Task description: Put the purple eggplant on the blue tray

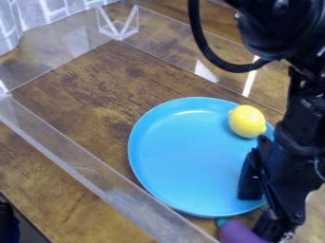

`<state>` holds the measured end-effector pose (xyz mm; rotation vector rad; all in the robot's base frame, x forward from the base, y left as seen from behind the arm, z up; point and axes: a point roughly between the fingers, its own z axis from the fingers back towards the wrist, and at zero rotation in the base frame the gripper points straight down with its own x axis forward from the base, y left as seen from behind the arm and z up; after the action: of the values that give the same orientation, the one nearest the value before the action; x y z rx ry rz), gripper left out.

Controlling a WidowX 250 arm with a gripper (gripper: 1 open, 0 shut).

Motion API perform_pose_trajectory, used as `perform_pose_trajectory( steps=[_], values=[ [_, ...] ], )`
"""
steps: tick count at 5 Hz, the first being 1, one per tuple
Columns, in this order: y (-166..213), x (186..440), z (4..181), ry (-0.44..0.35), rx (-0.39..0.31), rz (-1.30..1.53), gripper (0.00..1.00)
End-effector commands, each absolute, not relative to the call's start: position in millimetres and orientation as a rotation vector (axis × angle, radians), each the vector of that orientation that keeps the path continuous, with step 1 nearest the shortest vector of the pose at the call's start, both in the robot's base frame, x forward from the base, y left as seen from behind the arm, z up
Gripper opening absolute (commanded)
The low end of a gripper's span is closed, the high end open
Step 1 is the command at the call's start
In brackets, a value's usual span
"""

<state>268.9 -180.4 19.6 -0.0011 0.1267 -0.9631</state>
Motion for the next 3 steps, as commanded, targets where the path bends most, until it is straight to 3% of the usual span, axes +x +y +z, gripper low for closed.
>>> perform_pose_trajectory(
  steps=[1,3],
  values=[
    [-176.9,275.0,10.7,0.167,-0.011,-0.964,0.0],
    [-175.0,264.7,10.1,0.178,-0.009,-0.915,0.0]
  ],
)
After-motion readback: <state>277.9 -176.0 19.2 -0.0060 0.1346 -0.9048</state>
